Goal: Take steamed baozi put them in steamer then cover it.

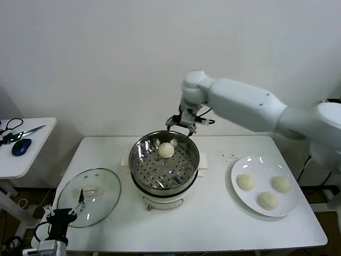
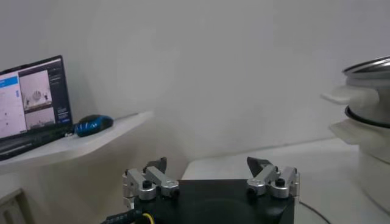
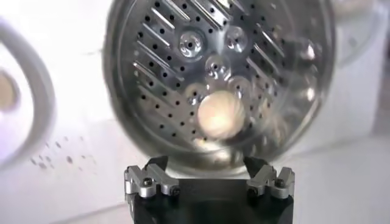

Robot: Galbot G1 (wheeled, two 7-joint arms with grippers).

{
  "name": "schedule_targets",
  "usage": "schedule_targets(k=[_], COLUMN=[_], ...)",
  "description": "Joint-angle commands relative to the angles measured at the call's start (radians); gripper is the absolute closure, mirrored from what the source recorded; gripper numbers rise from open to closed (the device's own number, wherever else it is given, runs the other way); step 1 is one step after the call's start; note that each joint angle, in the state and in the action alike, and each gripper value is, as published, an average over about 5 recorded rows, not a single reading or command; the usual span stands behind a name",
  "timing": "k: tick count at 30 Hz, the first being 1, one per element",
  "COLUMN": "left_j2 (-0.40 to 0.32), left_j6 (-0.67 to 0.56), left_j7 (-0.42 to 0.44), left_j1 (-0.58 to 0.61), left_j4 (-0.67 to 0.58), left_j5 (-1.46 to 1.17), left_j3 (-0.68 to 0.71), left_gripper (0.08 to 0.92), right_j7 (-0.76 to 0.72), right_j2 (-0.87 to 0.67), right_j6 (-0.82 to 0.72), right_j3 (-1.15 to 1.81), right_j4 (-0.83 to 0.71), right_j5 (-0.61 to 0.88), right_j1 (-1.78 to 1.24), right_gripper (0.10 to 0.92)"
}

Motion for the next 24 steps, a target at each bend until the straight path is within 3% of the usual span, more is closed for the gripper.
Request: schedule_targets(k=[1,11,24], left_j2=[0.0,-0.008,-0.011], left_j6=[0.0,0.002,0.004], left_j7=[0.0,0.001,0.001], left_j1=[0.0,-0.003,0.011], left_j4=[-0.002,-0.005,-0.006], left_j5=[-0.001,0.004,0.007], left_j3=[0.002,0.009,-0.003], left_gripper=[0.177,0.177,0.177], right_j7=[0.095,-0.037,-0.038], right_j2=[-0.377,-0.479,-0.373], right_j6=[-0.571,-0.567,-0.453], right_j3=[-0.147,-0.122,0.254], right_j4=[0.169,0.059,-0.172], right_j5=[0.429,0.338,0.12], right_j1=[0.071,-0.142,-0.561], right_gripper=[0.203,0.203,0.203])
